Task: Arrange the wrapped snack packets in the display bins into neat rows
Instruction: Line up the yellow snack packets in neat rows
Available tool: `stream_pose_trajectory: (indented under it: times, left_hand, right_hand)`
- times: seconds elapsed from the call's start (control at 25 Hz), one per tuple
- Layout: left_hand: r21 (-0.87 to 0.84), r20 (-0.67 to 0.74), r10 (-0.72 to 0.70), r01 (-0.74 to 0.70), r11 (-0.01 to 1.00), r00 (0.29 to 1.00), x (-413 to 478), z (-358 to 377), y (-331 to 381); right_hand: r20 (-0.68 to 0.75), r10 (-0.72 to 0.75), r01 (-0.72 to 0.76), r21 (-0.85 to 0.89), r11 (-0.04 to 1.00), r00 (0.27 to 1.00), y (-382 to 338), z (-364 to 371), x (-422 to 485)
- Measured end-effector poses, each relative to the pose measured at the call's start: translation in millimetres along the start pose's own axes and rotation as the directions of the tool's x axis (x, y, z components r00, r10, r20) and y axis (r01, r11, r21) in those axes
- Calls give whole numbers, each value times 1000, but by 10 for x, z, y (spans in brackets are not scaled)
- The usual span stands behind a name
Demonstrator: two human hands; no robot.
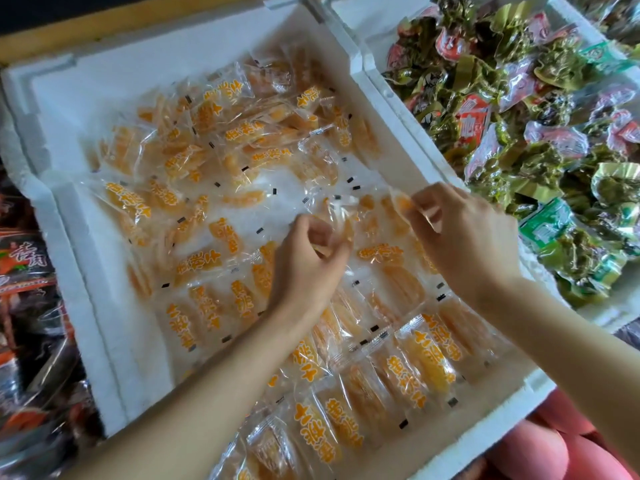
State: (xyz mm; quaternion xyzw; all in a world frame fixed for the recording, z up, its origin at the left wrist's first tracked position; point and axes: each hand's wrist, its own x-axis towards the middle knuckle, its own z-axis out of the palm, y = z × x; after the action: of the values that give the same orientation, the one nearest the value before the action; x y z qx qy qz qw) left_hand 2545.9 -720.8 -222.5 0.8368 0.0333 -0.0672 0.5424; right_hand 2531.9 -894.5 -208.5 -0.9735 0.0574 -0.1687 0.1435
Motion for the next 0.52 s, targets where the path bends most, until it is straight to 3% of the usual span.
stream_pose_trajectory:
  times: [0.16,0.28,0.4,0.52]
  left_hand:
    - [-68,100,-89,96,993,991,-171,239,-58]
    - [-59,108,-123,130,990,987,-234,256,-78]
    - [-38,70,-125,128,991,990,-226,190,-102]
    - [-32,36,-139,140,990,990,-212,101,-132]
  right_hand:
    - [285,33,67,-336,940,958,111,191,-158]
    - [291,16,58,-244,968,957,191,314,-203]
    - [182,-203,228,-127,965,962,293,392,-237]
    - [311,-333,374,-80,924,890,227,432,-198]
